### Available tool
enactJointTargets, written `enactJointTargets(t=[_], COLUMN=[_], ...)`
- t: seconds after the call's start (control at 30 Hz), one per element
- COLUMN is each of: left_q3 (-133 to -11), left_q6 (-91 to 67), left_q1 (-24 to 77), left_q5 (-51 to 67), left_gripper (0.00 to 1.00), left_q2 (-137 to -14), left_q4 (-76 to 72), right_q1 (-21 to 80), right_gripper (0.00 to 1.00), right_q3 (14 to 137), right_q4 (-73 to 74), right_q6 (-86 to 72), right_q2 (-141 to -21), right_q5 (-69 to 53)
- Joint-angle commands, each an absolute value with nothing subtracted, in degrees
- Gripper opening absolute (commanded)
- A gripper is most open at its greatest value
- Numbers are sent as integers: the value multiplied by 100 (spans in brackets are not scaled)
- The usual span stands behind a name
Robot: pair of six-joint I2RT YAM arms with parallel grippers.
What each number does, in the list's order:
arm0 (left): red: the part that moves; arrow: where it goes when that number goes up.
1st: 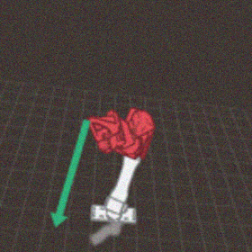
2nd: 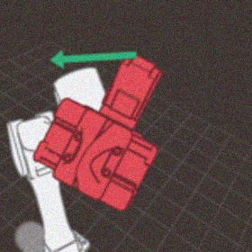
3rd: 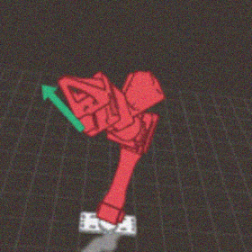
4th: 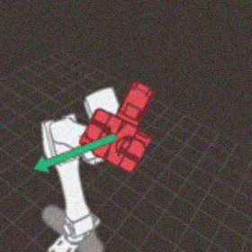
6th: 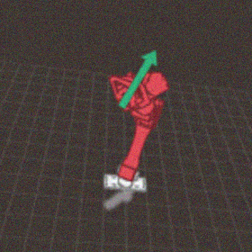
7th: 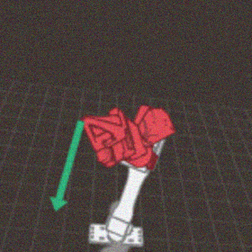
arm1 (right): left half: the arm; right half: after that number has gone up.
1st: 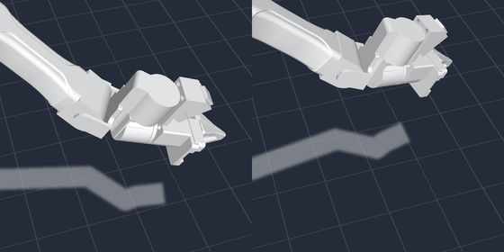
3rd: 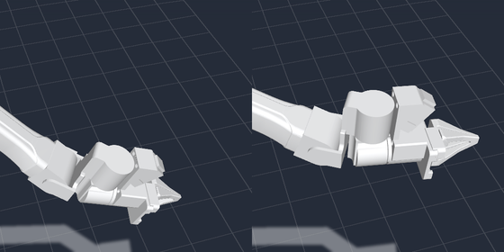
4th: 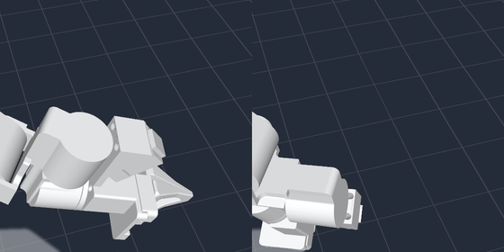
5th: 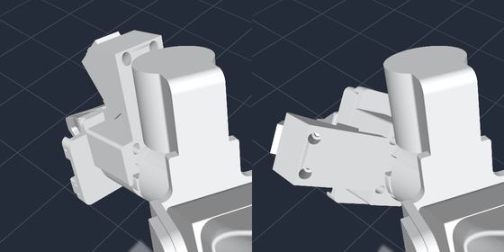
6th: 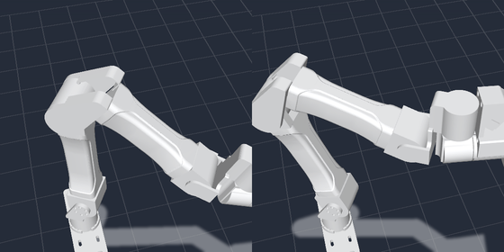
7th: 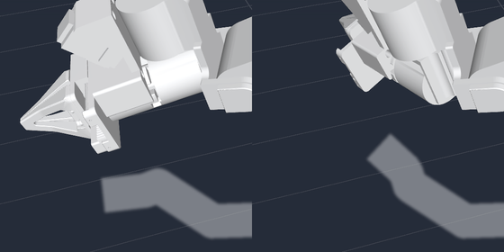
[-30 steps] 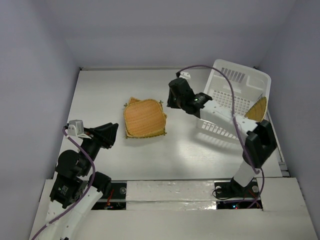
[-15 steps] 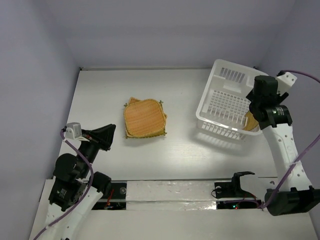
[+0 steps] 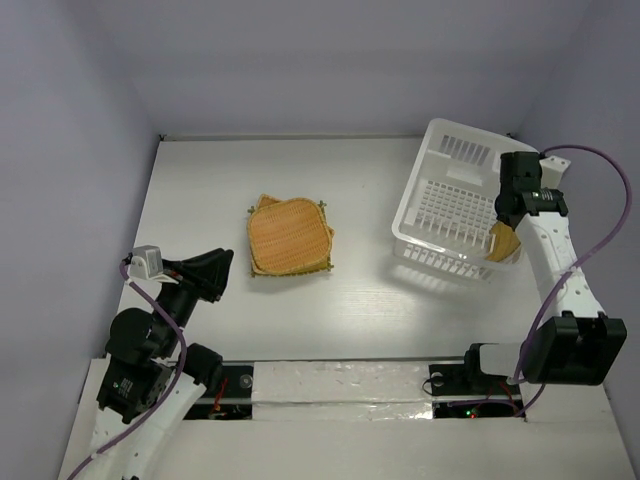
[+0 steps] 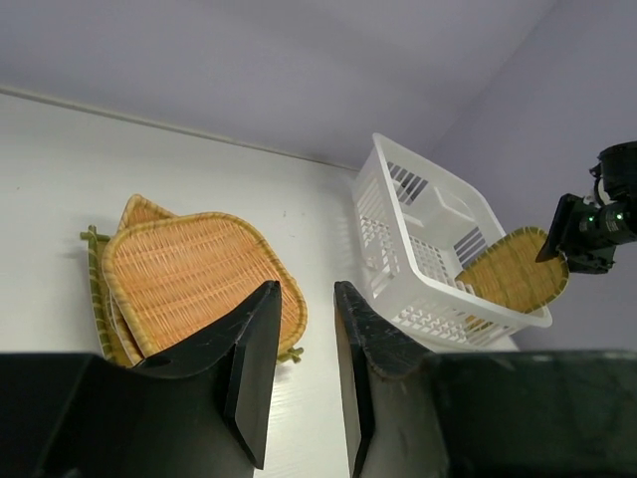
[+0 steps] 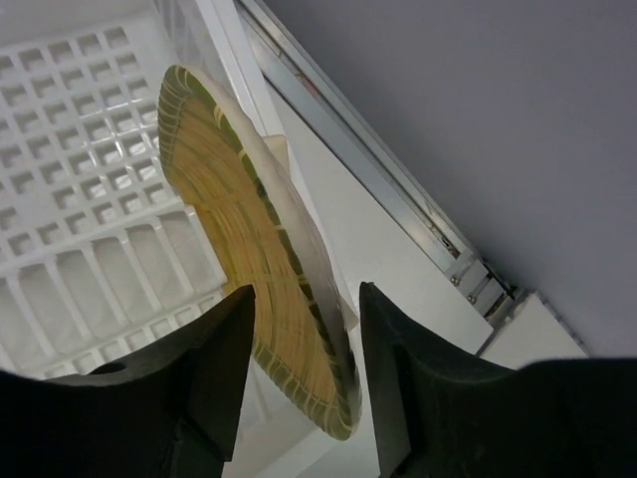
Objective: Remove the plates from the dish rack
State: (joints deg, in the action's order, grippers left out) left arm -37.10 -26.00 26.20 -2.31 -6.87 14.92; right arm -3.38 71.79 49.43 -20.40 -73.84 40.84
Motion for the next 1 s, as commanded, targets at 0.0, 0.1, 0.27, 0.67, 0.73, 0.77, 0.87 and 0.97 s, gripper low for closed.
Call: enactJointTargets(t=[0.0, 0.1, 0.27, 0.67, 0.73, 0.77, 0.87, 0.97], left_q3=[-3806, -3797, -3806, -3814, -3806, -3806, -3797, -3806], left_q6=[-2575, -2566, -2566, -2593, -2593, -2593, -2593, -2602], left_q1=[2646, 2646, 2646, 2646, 2646, 2646, 2646, 2646], left_q5=[-167, -176, -176, -237, -237, -220, -193, -193], left_gripper=[25, 26, 27, 30, 30, 31, 32, 32], left_q2=[-607, -571, -527, -378, -369, -369, -378, -369], left_q4=[1301, 1309, 1310, 1318, 1310, 1310, 1310, 1309], right_q1=[-369, -369, -369, -369, -369, -256, -80, 263], right_gripper=[51, 48, 35, 0, 0, 0, 0, 0], right_q3=[7645, 7822, 8138, 8332, 8411, 8429, 8595, 8788], right_q4=[5343, 5519, 5766, 6100, 6126, 6100, 6126, 6126], right_q6=[-1828, -1758, -1618, -1591, -1538, -1495, -1389, -1222], right_q2=[-7593, -7786, -7963, -8033, -7981, -7963, -7875, -7822], right_q5=[4350, 4456, 4632, 4816, 4921, 4974, 5168, 5379])
